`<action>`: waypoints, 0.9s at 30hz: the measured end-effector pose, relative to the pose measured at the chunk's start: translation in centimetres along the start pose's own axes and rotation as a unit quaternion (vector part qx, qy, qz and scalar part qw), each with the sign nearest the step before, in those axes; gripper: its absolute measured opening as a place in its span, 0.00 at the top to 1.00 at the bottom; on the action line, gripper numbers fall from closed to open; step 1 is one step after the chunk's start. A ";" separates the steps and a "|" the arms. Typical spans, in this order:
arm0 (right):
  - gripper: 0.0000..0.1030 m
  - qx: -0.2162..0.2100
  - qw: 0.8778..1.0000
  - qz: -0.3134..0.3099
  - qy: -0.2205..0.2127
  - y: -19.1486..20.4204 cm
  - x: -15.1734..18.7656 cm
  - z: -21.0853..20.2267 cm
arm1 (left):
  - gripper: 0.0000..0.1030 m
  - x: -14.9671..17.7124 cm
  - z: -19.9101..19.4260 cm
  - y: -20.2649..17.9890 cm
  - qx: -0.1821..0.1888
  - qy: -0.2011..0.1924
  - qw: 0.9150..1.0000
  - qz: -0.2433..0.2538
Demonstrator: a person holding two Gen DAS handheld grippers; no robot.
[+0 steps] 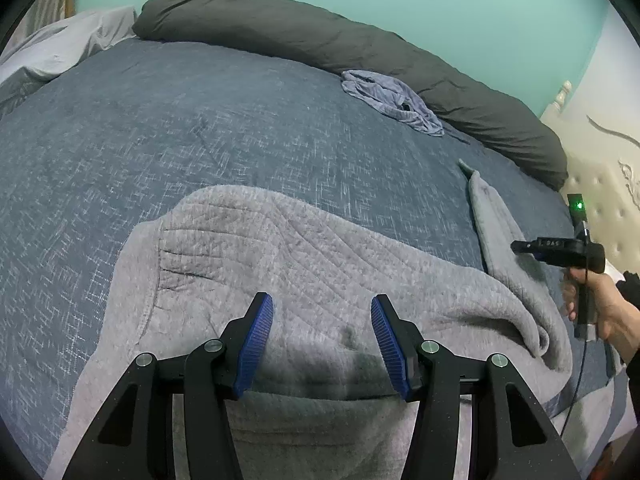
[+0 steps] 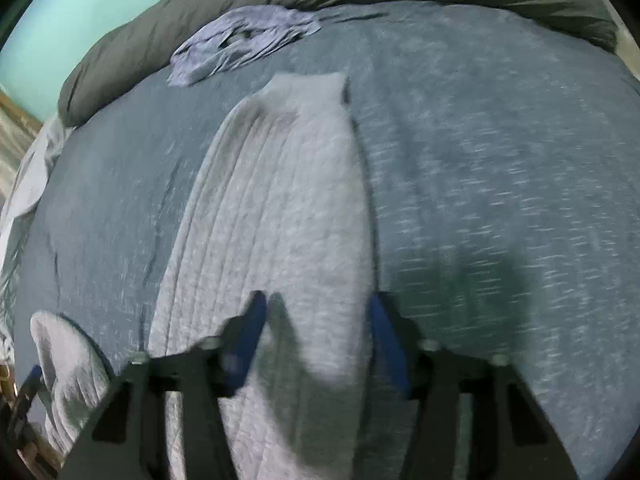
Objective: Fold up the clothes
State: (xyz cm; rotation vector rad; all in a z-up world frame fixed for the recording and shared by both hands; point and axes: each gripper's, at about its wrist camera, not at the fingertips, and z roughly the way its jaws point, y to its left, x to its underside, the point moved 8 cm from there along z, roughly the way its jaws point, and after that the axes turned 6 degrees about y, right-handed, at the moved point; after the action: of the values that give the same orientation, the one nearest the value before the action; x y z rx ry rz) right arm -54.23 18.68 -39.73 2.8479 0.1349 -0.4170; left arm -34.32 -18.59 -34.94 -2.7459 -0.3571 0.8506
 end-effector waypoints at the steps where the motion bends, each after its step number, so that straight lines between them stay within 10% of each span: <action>1: 0.78 0.006 1.000 -0.010 -0.001 0.3 0.2 0.1 | 0.46 0.0 0.0 0.0 0.000 0.000 1.000 0.002; 13: 0.94 0.014 0.995 -0.012 -0.097 -2.1 1.7 -8.6 | 0.46 0.5 -0.4 -1.6 0.012 0.002 1.000 0.012; 27: 0.94 0.039 0.969 0.148 -0.195 -18.2 10.9 -20.6 | 0.46 0.9 -1.2 -4.5 0.023 -0.002 0.999 0.032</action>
State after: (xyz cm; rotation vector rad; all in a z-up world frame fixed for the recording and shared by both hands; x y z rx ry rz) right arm -40.58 42.24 -28.29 2.7307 -0.3823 -0.9141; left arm -33.66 -14.26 -33.06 -2.7280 -0.2476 0.8687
